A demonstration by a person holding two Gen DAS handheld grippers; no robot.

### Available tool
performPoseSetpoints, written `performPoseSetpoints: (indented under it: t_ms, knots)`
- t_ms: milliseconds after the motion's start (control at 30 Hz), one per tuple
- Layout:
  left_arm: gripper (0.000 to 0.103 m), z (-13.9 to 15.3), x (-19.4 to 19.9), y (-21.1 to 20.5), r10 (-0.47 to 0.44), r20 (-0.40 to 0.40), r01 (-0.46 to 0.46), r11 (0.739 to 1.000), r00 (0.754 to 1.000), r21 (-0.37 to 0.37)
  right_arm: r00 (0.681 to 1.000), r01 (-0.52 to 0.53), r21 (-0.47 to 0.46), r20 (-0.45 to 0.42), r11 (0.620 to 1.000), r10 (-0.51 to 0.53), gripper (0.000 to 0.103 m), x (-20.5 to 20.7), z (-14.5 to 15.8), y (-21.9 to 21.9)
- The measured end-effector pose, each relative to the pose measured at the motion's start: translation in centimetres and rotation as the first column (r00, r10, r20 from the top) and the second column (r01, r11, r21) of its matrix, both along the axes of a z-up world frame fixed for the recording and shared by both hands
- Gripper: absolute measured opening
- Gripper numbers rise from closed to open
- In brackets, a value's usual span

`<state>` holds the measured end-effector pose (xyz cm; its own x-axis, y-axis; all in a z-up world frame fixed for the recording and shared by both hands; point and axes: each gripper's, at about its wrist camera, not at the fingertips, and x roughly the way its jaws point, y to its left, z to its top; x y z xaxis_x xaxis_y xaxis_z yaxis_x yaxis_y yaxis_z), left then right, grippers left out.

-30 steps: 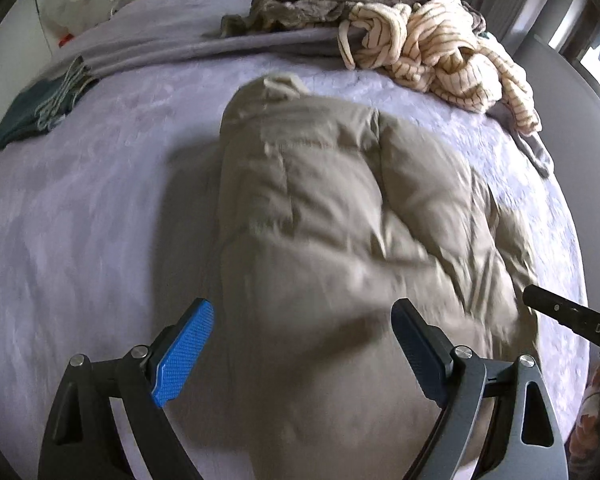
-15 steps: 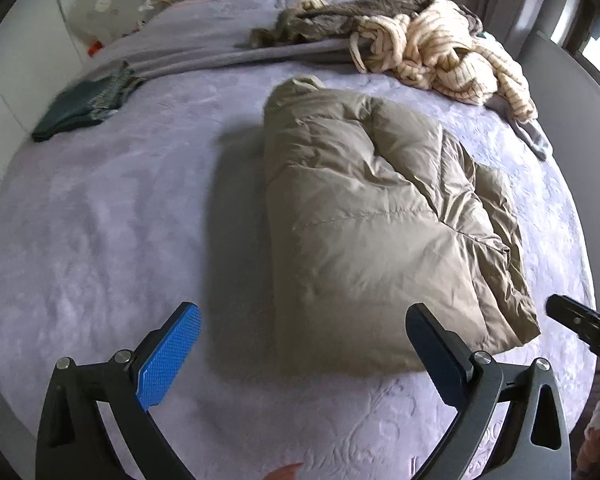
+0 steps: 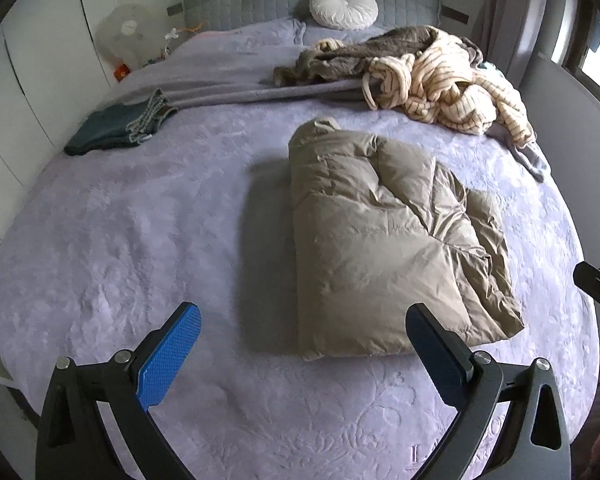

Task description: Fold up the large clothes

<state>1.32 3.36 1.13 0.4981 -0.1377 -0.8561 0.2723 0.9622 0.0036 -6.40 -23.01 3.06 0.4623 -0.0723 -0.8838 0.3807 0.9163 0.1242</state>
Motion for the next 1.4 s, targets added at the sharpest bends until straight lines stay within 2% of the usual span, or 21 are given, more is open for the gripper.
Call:
performPoseSetpoints:
  t_ms: [267, 1400]
  knots:
    - [0.103, 1.1, -0.5, 0.6, 0.017, 0.022, -0.017, 1.000, 1.000, -0.002, 1.000, -0.002, -0.015, 0.020, 1.000, 0.002, 0.080, -0.1, 0.9, 0.7]
    - [0.103, 1.5, -0.9, 0.8, 0.022, 0.028, -0.022, 1.000, 0.999, 0.001, 1.000, -0.010, 0.003, 0.026, 1.000, 0.010, 0.080, -0.2, 1.1, 1.2]
